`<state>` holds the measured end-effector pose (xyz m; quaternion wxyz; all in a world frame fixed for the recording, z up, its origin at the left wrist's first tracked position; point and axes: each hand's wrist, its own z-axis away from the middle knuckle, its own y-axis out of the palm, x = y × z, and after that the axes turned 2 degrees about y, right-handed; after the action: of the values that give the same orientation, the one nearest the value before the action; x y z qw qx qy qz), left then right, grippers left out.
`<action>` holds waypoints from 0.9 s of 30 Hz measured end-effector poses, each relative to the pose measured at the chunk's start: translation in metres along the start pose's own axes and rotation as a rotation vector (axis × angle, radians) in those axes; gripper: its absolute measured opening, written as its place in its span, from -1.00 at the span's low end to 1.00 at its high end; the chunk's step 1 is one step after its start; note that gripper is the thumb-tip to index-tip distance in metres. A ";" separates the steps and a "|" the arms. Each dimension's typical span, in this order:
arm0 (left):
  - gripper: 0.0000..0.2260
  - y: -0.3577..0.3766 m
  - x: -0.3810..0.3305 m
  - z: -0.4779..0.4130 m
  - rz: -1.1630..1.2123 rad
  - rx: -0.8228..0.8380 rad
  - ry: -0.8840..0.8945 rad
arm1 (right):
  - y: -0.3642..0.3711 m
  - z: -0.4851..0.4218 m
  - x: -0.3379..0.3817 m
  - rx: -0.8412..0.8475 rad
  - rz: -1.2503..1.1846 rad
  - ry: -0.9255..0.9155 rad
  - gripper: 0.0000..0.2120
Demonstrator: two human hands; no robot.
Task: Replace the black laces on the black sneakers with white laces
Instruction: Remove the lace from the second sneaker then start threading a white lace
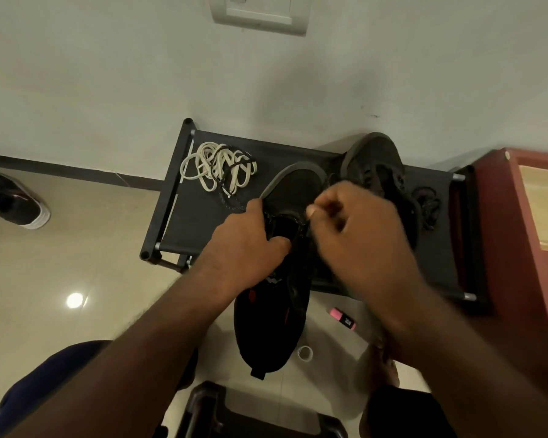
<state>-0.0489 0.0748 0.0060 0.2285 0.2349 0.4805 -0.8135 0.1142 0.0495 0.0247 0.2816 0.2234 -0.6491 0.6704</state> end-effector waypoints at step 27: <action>-0.84 -0.027 -0.011 0.030 0.002 0.134 0.337 | 0.036 0.028 -0.009 0.317 0.268 0.097 -0.18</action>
<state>-0.0609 0.0613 0.0438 0.1293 0.3828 0.4566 -0.7926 0.0948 0.0211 -0.0063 0.1824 0.1439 -0.5452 0.8055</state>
